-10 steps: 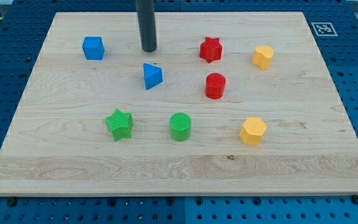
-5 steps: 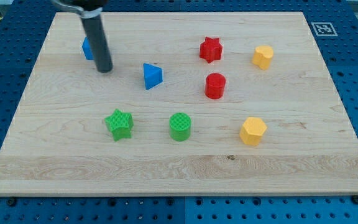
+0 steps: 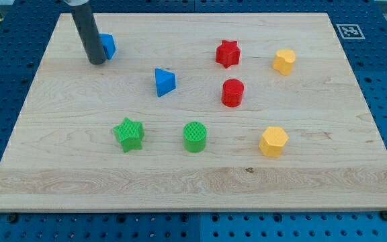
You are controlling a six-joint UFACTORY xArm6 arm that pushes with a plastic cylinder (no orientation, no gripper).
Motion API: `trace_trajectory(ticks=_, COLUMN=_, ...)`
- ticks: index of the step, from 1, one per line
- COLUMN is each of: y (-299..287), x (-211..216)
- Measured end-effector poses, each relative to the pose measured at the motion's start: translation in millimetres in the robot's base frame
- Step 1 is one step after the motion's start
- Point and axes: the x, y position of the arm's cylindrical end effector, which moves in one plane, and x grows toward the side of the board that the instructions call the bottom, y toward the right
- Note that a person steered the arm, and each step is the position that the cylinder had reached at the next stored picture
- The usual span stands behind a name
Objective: Move the blue cube towards the top left side of the board
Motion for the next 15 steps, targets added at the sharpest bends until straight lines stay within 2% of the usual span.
trace_trajectory(ticks=8, y=13, x=-38)
trace_trajectory(ticks=10, y=13, x=-67)
trace_trajectory(ticks=12, y=45, x=-61)
trace_trajectory(ticks=13, y=76, x=-87)
trace_trajectory(ticks=15, y=43, x=-102)
